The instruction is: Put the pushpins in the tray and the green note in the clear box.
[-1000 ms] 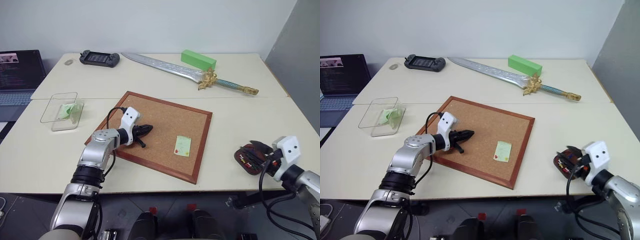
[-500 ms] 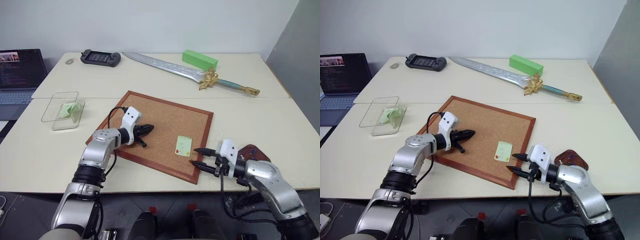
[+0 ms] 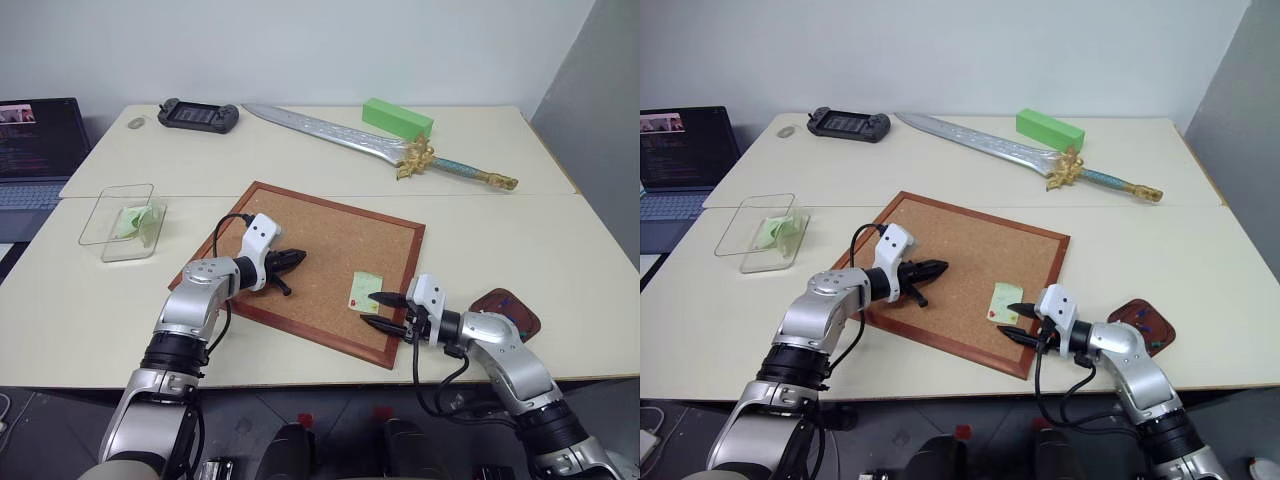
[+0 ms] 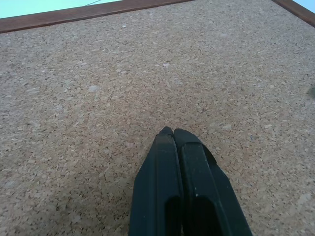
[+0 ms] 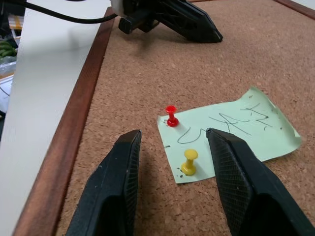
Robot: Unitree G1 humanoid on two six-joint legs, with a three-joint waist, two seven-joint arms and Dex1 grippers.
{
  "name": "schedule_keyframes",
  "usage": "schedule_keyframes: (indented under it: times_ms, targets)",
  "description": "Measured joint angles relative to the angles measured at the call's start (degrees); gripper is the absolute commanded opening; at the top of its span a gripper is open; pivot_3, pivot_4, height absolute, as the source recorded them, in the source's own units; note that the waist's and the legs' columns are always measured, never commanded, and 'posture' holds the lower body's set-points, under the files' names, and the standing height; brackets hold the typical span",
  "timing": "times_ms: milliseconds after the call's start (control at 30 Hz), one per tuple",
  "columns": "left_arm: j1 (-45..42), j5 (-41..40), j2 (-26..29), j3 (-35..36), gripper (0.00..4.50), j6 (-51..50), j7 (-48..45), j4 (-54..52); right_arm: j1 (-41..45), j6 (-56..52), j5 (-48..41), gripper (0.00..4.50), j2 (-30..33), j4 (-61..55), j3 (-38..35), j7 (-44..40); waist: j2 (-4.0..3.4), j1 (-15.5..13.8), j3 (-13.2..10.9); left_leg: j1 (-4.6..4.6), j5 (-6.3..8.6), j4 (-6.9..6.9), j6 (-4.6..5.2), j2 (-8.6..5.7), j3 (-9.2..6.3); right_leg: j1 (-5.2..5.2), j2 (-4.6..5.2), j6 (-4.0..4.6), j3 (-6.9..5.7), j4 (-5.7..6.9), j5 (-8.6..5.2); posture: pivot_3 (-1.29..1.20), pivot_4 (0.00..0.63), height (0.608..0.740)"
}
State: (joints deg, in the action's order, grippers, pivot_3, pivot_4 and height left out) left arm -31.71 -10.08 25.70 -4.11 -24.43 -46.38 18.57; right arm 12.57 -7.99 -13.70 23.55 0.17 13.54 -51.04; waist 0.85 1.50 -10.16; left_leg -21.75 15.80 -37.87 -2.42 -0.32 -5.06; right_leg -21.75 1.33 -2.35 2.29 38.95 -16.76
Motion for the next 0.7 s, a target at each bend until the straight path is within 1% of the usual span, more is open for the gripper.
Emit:
schedule_keyframes:
  times_ms: [133, 167, 200, 333, 367, 467, 500, 700]
  targets:
    - [0.0, 0.0, 0.0, 0.0, 0.00, 0.0, 0.0, 0.0, 1.3, -0.2, -0.1, 2.24, -1.0, 1.6, -0.2, 0.0, 0.00, 0.0, 0.0, 0.00, 0.00, 0.00, 0.00, 0.00, 0.00, 0.00, 0.00, 0.00, 0.00, 0.00, 0.00, 0.00, 0.150, 0.740]
    - [0.0, 0.0, 0.0, 0.0, 0.00, 0.0, 0.0, 0.0, 1.7, -0.2, -0.1, 1.87, -1.3, 2.1, -0.2, 0.0, 0.00, 0.0, 0.0, 0.00, 0.00, 0.00, 0.00, 0.00, 0.00, 0.00, 0.00, 0.00, 0.00, 0.00, 0.00, 0.00, 0.150, 0.740]
    - [-0.1, 0.0, 0.0, 0.0, 0.00, 0.0, 0.0, 0.0, 1.8, -0.2, -0.3, 1.82, -1.4, 2.3, -0.2, 0.0, 0.00, 0.0, 0.0, 0.00, 0.00, 0.00, 0.00, 0.00, -0.01, 0.00, 0.00, 0.00, -0.01, 0.00, 0.00, 0.00, 0.150, 0.740]
    - [-0.1, 0.0, 0.0, 0.0, 0.00, 0.0, 0.0, 0.0, 1.9, -0.2, -0.5, 0.92, -1.4, 2.6, -0.5, -0.1, 0.00, 0.0, 0.0, 0.00, 0.00, 0.00, 0.00, 0.00, 0.00, 0.00, 0.02, 0.00, 0.00, 0.00, 0.00, 0.00, 0.150, 0.740]
    - [-0.1, 0.0, 0.0, 0.0, 0.00, -0.1, 0.0, 0.0, 1.9, -0.2, -0.5, 0.83, -1.4, 2.6, -0.5, -0.2, 0.00, 0.0, 0.0, 0.00, 0.00, 0.00, 0.00, -0.01, -0.01, 0.00, 0.02, 0.00, 0.00, 0.00, 0.00, 0.00, 0.150, 0.740]
    - [-0.1, 0.0, 0.0, 0.0, 0.00, -0.1, 0.0, 0.0, 1.9, -0.2, -0.6, 0.15, -1.1, 2.6, -0.5, -0.8, 0.00, 0.0, 0.0, -0.01, 0.00, 0.00, 0.00, -0.01, -0.01, 0.00, 0.01, 0.00, 0.00, 0.00, 0.00, 0.00, 0.150, 0.740]
    - [-0.1, 0.0, 0.0, 0.0, 0.00, -0.1, 0.0, 0.0, 1.9, -0.2, -0.6, 0.07, -1.1, 2.5, -0.5, -1.1, 0.00, 0.0, 0.0, 0.00, 0.00, 0.00, 0.00, -0.01, 0.00, 0.00, 0.01, 0.00, 0.00, 0.00, 0.00, 0.00, 0.150, 0.740]
    - [-0.2, 0.0, 0.0, 0.0, 0.00, -0.1, -0.1, 0.0, 1.9, -0.2, -0.6, 0.07, -1.0, 2.6, -0.5, -1.3, 0.00, 0.0, 0.0, -0.01, 0.00, 0.00, 0.00, -0.01, -0.01, 0.00, 0.02, 0.00, -0.01, 0.00, 0.00, 0.00, 0.150, 0.740]
